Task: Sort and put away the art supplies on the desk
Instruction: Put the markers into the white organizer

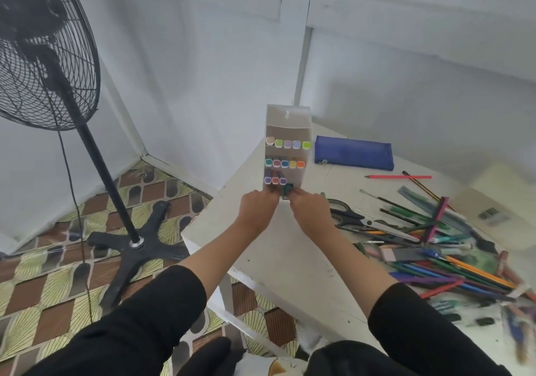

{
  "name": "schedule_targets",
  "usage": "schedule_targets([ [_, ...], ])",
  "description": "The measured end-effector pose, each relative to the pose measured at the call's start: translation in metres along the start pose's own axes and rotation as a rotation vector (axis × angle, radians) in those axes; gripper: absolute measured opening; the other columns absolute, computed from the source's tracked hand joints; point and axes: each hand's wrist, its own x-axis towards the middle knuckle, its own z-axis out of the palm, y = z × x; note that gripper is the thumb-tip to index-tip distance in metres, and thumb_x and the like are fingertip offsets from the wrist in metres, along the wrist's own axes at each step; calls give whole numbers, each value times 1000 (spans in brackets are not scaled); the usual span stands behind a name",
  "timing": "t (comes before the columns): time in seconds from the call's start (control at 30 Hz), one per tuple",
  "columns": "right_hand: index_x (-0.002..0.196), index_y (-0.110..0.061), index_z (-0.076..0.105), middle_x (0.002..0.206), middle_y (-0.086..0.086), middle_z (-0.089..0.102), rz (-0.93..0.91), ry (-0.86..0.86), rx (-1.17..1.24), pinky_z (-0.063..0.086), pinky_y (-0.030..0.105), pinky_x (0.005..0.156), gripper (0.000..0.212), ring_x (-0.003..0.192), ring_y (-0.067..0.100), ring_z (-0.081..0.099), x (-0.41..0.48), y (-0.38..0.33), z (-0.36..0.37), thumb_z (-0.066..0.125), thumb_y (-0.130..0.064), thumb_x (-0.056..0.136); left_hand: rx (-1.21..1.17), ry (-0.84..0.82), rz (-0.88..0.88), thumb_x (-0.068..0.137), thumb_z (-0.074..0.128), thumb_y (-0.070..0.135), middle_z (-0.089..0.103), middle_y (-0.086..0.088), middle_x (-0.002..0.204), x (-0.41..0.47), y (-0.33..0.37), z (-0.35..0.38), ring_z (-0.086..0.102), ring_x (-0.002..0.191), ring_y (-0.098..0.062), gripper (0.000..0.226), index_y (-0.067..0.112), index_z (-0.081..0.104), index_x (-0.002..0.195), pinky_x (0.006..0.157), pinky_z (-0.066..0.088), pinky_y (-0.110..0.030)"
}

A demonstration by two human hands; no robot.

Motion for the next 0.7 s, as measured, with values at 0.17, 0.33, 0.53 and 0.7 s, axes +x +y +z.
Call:
schedule_targets([
  [0.17, 130, -12, 45, 109, 9, 63, 78, -96, -60, 47, 33, 74, 36, 88, 29, 65, 3, -8, 4, 36, -5, 96, 11, -27, -8, 95, 48, 9, 62, -5, 111, 3, -1, -3, 66, 86, -29, 37, 18, 42, 131, 77, 55, -35],
  [0.33, 136, -14, 40, 137, 6, 48, 101, -115, 16, 46, 36, 79, 42, 92, 32, 61, 1, -9, 9, 38, -7, 94, -53, -10, 15, 98, 41, 9, 58, -6, 121, -1, -2, -6, 63, 84, -27, 49, 20, 28, 144, 76, 52, -32],
  [0.53, 137, -16, 46, 141, 0, 48, 114, 55, 130, 50, 37, 72, 51, 93, 30, 61, -13, -7, 10, 49, -3, 88, -232, 68, 116, 93, 46, 4, 60, -8, 121, -14, -6, 0, 60, 74, -29, 60, 21, 28, 148, 67, 54, -36],
  [0.7, 84, -13, 76, 94, 0, 74, 277, 435, 256, 52, 24, 53, 25, 75, 21, 70, -49, 2, 1, 72, 4, 65, -527, 313, 147, 81, 58, -4, 67, -7, 118, -31, 5, 10, 68, 78, -30, 40, 12, 63, 117, 62, 60, -38],
])
